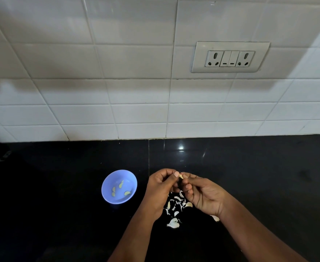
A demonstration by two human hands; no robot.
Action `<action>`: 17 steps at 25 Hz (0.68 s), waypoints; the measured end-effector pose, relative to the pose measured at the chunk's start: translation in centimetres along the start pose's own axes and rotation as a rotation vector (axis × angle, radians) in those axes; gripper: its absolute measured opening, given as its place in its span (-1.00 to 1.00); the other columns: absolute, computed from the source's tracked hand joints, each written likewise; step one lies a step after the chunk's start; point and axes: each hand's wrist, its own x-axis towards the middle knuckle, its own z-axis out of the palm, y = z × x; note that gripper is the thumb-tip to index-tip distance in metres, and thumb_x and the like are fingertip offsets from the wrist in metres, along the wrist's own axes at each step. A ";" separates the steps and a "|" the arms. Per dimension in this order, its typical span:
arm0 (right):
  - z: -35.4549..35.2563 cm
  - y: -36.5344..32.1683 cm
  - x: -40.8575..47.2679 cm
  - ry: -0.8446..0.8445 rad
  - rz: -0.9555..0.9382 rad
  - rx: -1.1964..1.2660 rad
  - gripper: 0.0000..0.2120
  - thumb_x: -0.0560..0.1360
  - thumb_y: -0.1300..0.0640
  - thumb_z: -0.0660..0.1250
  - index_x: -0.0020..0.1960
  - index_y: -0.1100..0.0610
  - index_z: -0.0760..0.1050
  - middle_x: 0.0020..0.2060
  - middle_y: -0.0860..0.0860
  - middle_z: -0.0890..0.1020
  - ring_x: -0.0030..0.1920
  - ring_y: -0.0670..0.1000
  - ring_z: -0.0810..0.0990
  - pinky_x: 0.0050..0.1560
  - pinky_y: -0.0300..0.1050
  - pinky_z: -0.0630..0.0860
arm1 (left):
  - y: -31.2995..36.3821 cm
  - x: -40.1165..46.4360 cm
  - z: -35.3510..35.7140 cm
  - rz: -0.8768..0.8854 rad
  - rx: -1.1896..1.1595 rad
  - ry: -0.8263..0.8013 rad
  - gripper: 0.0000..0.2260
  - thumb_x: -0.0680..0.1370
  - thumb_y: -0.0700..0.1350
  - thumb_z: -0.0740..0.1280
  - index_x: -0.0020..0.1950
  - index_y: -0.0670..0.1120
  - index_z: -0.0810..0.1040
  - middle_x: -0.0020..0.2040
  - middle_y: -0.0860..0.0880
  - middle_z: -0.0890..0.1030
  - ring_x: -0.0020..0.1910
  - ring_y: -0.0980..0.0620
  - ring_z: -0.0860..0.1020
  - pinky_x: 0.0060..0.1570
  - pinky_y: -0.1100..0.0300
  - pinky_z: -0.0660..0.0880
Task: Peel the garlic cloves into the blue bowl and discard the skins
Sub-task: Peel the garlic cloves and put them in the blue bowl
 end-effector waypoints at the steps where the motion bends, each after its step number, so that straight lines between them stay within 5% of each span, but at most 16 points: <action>1: 0.0 0.0 0.0 -0.005 -0.006 -0.006 -0.57 0.24 0.35 0.70 0.04 0.26 0.65 -0.22 0.14 0.62 -0.37 -0.08 0.63 -0.37 -0.27 0.62 | 0.1 -0.1 0.1 -0.007 -0.027 -0.007 -0.89 0.64 -0.20 0.41 -0.04 -0.18 0.71 -0.16 -0.13 0.67 -0.20 -0.01 0.59 -0.14 0.09 0.61; 6: 0.7 0.3 0.0 0.044 -0.058 0.009 -0.91 0.54 0.34 0.44 0.04 0.26 0.64 -0.22 0.13 0.63 -0.37 -0.08 0.64 -0.37 -0.28 0.63 | -0.1 -0.5 1.0 -0.029 -0.050 0.029 -0.85 0.68 -0.16 0.37 0.03 -0.22 0.67 -0.17 -0.13 0.67 -0.19 -0.01 0.61 -0.12 0.06 0.63; 13: 1.0 1.1 0.0 0.185 -0.240 -0.094 -0.74 0.58 0.27 0.37 0.25 0.27 0.65 -0.17 0.12 0.69 -0.26 -0.03 0.70 -0.20 -0.21 0.69 | -0.2 -0.4 1.5 -0.151 0.249 0.153 -0.75 0.71 -0.10 0.18 -0.05 -0.17 0.55 -0.21 -0.06 0.59 -0.25 0.07 0.57 -0.24 0.14 0.62; 17: 0.9 0.9 -0.5 0.233 -0.366 -0.367 -0.76 0.52 0.25 0.45 0.17 0.27 0.69 -0.07 0.23 0.72 -0.16 0.03 0.70 -0.11 -0.16 0.68 | -0.3 -0.5 0.7 -0.149 0.336 0.186 -0.70 0.65 0.04 0.38 -0.15 -0.14 0.58 -0.31 0.00 0.59 -0.31 0.13 0.58 -0.24 0.13 0.62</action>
